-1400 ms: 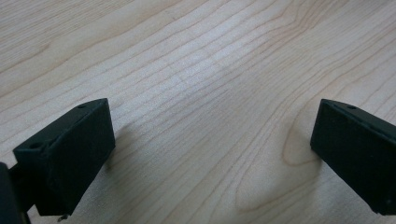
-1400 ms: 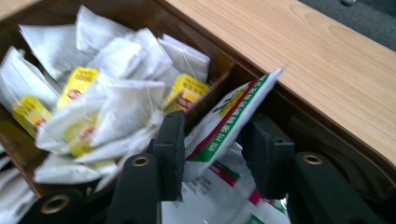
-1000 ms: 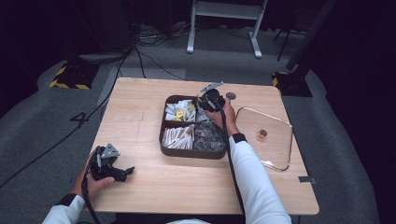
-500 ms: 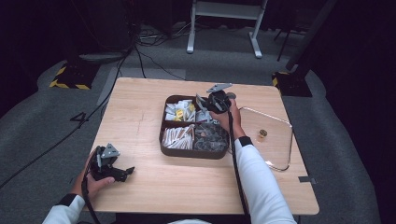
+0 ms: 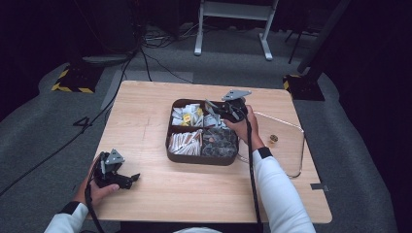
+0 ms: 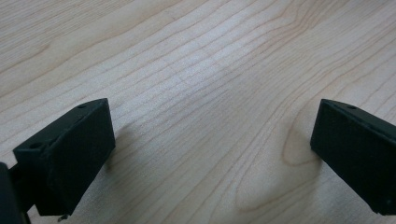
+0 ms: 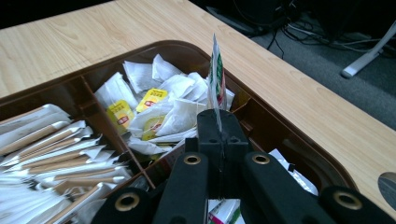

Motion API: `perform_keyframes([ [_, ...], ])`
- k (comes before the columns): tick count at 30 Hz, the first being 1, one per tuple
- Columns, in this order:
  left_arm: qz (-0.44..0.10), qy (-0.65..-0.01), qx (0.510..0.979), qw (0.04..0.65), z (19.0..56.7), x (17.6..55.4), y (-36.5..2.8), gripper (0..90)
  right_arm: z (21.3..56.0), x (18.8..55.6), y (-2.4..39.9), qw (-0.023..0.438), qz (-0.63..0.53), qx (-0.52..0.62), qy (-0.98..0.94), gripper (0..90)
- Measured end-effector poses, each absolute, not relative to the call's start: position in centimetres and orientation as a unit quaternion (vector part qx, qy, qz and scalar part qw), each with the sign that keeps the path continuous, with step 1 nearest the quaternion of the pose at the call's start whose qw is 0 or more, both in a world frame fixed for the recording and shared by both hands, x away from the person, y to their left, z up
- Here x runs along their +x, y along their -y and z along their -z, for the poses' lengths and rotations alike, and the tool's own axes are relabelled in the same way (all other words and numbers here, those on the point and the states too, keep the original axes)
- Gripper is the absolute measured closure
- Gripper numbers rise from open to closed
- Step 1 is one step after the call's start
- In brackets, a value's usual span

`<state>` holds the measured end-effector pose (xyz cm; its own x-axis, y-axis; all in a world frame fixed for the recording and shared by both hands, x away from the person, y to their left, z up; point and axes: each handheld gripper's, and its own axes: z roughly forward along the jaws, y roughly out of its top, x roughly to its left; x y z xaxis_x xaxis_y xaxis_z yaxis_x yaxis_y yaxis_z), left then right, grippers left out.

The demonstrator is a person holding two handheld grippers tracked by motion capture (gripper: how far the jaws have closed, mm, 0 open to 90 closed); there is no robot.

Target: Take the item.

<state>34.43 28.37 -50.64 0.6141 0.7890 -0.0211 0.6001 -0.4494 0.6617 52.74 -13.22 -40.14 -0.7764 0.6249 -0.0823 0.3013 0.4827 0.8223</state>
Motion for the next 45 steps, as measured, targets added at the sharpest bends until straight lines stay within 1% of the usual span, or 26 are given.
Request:
perform_keyframes([
  [11, -0.147, -0.414, 0.838, 0.323, 50.6, 34.4, -28.4, 0.1, 38.7, 49.9, 15.8, 0.180, -0.460, 0.253, -0.832, 90.0],
  [27, -0.147, -0.414, 0.838, 0.322, 50.6, 34.4, -28.4, 0.1, 38.2, 45.9, 18.6, 0.176, -0.482, 0.228, -0.828, 90.0],
  [36, -0.147, -0.414, 0.839, 0.322, 50.6, 34.4, -28.4, 0.1, 37.7, 43.7, 19.4, 0.172, -0.485, 0.210, -0.831, 90.0],
  [45, -0.147, -0.414, 0.839, 0.323, 50.6, 34.4, -28.4, 0.1, 37.8, 42.0, 19.2, 0.167, -0.482, 0.190, -0.839, 90.0],
])
